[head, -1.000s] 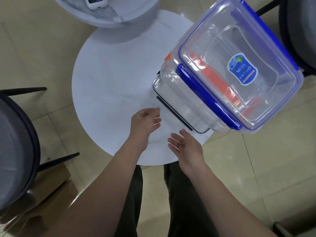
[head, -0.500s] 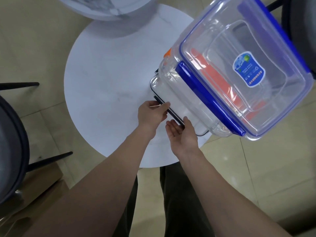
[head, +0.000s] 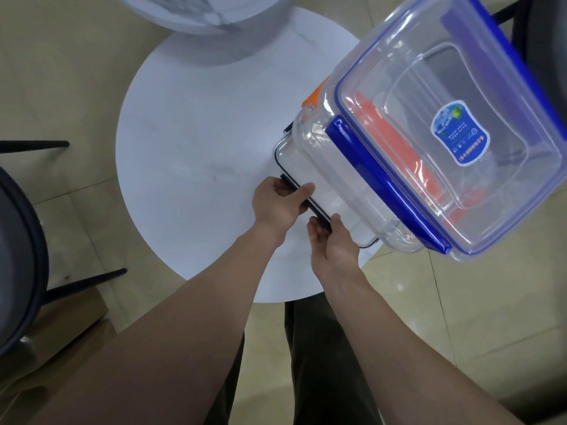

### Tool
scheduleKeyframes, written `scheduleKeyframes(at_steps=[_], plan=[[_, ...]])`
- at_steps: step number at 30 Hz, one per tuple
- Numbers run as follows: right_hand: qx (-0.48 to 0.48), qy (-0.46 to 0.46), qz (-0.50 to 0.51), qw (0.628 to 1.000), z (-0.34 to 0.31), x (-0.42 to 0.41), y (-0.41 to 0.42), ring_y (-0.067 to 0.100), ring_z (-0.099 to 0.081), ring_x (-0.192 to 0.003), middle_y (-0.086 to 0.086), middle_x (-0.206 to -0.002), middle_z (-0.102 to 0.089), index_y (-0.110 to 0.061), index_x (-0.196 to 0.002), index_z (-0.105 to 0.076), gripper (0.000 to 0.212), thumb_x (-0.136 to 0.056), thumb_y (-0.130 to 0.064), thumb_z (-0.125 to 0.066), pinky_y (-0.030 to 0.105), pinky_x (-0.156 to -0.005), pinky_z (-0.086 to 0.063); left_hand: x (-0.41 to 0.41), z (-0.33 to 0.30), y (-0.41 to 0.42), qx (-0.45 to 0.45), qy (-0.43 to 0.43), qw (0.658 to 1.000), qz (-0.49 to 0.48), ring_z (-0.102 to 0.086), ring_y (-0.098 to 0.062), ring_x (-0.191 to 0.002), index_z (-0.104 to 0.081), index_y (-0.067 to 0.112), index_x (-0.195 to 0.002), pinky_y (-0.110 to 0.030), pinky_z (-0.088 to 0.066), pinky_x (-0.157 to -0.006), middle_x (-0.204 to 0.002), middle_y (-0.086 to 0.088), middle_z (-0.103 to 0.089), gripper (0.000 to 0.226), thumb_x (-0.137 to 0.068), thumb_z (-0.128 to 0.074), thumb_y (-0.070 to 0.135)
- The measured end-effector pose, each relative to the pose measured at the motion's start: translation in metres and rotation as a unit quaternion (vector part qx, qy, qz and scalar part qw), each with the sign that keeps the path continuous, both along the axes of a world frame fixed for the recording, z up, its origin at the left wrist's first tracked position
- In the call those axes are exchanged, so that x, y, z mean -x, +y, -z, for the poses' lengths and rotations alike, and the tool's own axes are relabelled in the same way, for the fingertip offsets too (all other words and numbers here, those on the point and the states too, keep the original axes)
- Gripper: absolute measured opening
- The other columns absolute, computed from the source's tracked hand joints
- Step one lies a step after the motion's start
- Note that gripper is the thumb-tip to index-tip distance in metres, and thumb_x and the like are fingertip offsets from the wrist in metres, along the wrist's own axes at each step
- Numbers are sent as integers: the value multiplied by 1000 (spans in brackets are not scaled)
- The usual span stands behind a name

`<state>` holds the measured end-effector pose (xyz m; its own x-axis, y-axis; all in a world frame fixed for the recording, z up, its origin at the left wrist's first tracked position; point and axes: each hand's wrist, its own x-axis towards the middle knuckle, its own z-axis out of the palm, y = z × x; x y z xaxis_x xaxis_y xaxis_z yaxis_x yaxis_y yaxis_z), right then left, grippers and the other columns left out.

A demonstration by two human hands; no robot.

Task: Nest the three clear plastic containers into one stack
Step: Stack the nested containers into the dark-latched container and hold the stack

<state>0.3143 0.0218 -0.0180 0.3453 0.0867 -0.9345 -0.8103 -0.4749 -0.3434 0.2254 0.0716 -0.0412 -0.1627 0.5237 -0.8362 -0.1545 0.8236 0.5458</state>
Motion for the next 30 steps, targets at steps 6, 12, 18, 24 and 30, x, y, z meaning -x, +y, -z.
scheduleKeyframes(at_steps=[6,12,18,24,30], plan=[[7,-9,-15,1000,-3,0,1,26,-74,-97,19,-118,-72,-4,-130,-59,35,-98,-20,-61,33,-79,-61,4,-1,3,3,3,1000,17,-79,-31,-86,-63,-4,-108,-27,-64,-67,-102,-22,-74,48,-76,-90,19],[13,-13,-42,999,-4,-2,0,23,-74,-90,20,-118,-72,-5,-129,-60,35,-98,-20,-61,29,-67,-61,6,-3,2,-7,8,1000,25,-78,-28,-83,-63,-5,-107,-24,-63,-64,-93,-17,-73,47,-77,-89,19],[-3,-17,-73,997,-6,-3,2,22,-73,-85,18,-110,-72,-4,-130,-59,34,-98,-17,-60,27,-64,-61,10,-1,-3,-9,3,1000,11,-78,-26,-84,-64,-2,-106,-24,-63,-66,-98,-16,-74,42,-79,-88,20],[-15,-34,-119,992,-5,-1,4,21,-72,-81,18,-107,-71,-3,-131,-58,37,-97,-16,-63,24,-57,-60,17,-2,-9,-11,17,1000,-11,-76,-19,-77,-65,3,-101,-17,-59,-61,-96,-13,-75,35,-81,-86,22],[-16,-32,-151,988,-8,0,8,24,-73,-86,16,-103,-72,-3,-126,-61,33,-96,-16,-64,28,-65,-63,21,-2,-11,-5,29,999,-19,-76,-19,-82,-66,11,-94,-19,-60,-65,-93,-7,-75,26,-82,-85,24]])
